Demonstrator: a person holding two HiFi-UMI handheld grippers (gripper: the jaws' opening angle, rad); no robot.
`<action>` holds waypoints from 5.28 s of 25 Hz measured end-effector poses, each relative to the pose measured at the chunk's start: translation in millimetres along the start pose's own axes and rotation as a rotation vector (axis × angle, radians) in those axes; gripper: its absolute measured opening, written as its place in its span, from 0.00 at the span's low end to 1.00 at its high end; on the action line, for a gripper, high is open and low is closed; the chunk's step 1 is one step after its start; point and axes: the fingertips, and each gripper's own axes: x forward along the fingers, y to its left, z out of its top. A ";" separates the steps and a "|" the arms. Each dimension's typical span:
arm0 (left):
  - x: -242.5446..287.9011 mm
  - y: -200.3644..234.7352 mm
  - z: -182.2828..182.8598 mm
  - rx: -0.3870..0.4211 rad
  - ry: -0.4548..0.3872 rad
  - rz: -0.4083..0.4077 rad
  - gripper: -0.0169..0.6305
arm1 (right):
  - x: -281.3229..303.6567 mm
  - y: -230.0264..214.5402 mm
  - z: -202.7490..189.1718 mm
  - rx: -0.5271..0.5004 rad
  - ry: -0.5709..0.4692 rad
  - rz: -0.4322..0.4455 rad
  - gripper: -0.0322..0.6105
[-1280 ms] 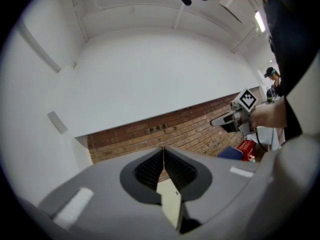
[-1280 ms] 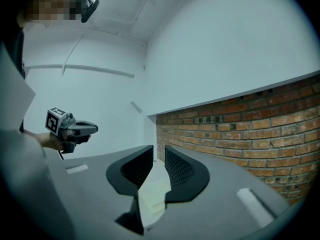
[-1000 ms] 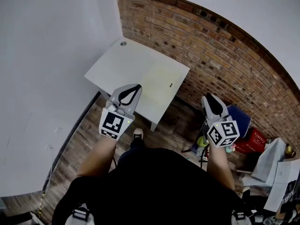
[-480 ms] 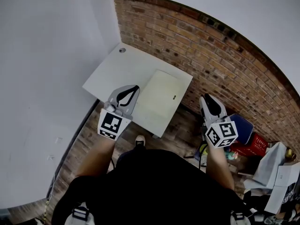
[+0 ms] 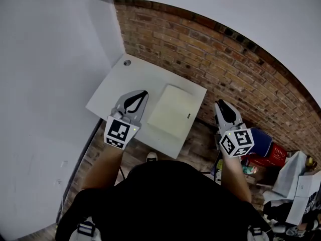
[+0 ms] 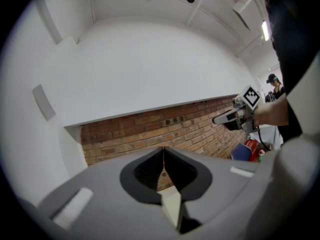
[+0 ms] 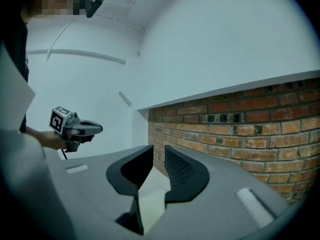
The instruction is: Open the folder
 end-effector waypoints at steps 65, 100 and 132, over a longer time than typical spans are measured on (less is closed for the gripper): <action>144.0 -71.9 -121.5 -0.013 0.269 -0.210 0.10 | 22.0 -91.9 -83.4 0.100 0.141 -0.139 0.05; 108.6 -234.2 -245.7 0.159 0.430 -0.429 0.28 | 28.7 -84.1 -159.0 0.151 0.278 0.004 0.05; 83.4 -306.1 -351.0 0.334 0.630 -0.541 0.41 | 13.3 -83.8 -197.6 0.154 0.371 0.066 0.05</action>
